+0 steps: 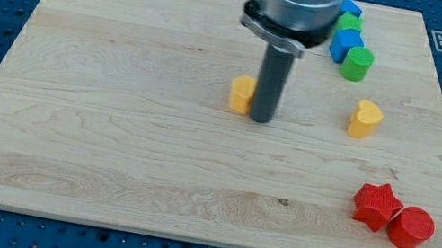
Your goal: Point your arm to yellow heart
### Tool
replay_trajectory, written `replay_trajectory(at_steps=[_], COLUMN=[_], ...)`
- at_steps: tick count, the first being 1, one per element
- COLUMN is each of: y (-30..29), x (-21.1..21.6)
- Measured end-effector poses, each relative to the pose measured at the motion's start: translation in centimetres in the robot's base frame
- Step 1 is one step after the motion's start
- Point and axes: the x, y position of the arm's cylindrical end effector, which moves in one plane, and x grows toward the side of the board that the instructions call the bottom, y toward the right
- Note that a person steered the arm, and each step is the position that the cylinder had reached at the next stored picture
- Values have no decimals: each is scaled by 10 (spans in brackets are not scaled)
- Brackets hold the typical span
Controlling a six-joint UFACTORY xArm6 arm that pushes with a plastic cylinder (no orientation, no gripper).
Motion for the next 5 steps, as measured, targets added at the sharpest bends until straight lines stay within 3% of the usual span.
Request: replay_trajectory(at_steps=[1,5], y=[-7,187], x=[-1,37])
